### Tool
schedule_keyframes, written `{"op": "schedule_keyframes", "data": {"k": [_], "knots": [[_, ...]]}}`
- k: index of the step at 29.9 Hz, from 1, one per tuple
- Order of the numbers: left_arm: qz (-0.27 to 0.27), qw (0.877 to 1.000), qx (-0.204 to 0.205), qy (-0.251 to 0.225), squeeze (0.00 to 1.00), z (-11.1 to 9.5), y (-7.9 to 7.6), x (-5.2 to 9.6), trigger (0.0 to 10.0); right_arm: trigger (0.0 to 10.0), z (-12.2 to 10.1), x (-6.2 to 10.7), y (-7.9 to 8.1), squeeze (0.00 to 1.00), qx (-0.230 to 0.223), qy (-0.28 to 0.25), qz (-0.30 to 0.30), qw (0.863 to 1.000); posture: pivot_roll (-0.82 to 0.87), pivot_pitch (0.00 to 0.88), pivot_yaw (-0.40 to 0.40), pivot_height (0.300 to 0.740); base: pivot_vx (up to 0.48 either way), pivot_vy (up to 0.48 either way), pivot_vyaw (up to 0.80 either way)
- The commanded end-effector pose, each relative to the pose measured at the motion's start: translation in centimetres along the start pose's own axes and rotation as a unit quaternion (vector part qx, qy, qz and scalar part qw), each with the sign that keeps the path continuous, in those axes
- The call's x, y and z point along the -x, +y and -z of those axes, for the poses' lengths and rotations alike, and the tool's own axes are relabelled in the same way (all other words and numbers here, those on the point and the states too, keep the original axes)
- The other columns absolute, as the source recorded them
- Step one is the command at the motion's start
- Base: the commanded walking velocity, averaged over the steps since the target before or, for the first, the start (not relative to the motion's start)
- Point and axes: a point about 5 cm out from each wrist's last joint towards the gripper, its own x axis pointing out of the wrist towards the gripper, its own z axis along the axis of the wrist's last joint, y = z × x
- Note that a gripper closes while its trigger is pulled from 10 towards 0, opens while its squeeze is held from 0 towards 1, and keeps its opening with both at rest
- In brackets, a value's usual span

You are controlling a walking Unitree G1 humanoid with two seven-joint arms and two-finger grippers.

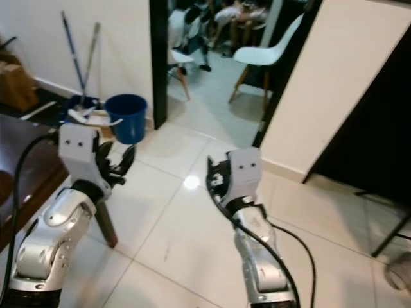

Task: Setting the table

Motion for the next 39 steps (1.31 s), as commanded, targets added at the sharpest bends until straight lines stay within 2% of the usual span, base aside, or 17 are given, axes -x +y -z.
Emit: {"op": "schedule_keyframes", "data": {"k": [1, 39], "knots": [[-0.001, 1.0, 0.002, 0.007, 0.0, 0.29, 0.05, 0.09, 10.0, 10.0, 0.24, 0.12, 0.13, 0.0, -0.004, 0.006, -0.004, 1.0, -0.08, 0.012, 0.026, 0.74, 0.0, 0.0, -0.8], [-0.002, 1.0, 0.006, 0.005, 0.0, 0.32, 0.05, 0.04, 10.0, 10.0, 0.21, 0.0, 0.19, 0.0, 0.0, 0.006, -0.01, 1.0, -0.08, 0.007, 0.021, 0.74, 0.0, 0.0, -0.8]]}}
